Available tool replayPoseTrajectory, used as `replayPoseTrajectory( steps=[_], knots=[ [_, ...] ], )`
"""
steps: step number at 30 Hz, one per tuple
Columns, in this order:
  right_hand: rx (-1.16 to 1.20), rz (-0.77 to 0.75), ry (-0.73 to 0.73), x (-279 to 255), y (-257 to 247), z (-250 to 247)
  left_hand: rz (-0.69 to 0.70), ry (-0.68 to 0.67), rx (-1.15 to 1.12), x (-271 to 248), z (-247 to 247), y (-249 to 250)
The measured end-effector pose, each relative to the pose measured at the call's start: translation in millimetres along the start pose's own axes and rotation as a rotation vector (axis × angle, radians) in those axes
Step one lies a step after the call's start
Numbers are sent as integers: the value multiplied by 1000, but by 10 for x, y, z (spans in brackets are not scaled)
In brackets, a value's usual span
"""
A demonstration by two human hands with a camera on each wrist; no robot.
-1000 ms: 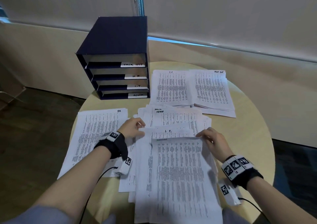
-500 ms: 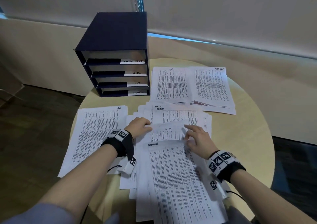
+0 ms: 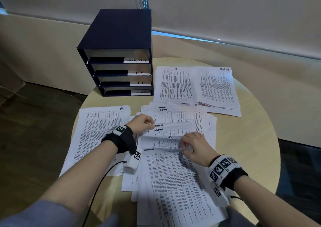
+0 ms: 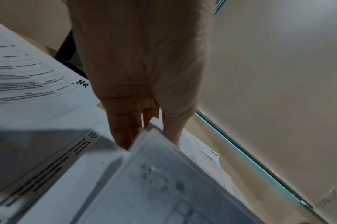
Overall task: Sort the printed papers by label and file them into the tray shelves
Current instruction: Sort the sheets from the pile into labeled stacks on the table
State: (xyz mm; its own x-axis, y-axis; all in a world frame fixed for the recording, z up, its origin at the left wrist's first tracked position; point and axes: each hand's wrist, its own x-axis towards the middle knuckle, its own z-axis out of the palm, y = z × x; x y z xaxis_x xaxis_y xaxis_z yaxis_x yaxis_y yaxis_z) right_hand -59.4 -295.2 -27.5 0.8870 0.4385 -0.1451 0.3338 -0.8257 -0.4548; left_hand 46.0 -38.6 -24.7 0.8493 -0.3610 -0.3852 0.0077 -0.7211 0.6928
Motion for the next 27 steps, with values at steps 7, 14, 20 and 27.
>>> replayPoseTrajectory(
  steps=[7,14,20,27],
  knots=[
    [-60,-106,123,-229,30,135,-73,-87,22,-10,-24,23],
    [-18,-80,127,-204,23,129,70,9,259,-151,-33,183],
    [-11,-27,126,-122,68,78,457,520,378,-390,-379,461],
    [114,31,272,-245,173,37,445,955,-177,-550,-1052,619]
  ],
)
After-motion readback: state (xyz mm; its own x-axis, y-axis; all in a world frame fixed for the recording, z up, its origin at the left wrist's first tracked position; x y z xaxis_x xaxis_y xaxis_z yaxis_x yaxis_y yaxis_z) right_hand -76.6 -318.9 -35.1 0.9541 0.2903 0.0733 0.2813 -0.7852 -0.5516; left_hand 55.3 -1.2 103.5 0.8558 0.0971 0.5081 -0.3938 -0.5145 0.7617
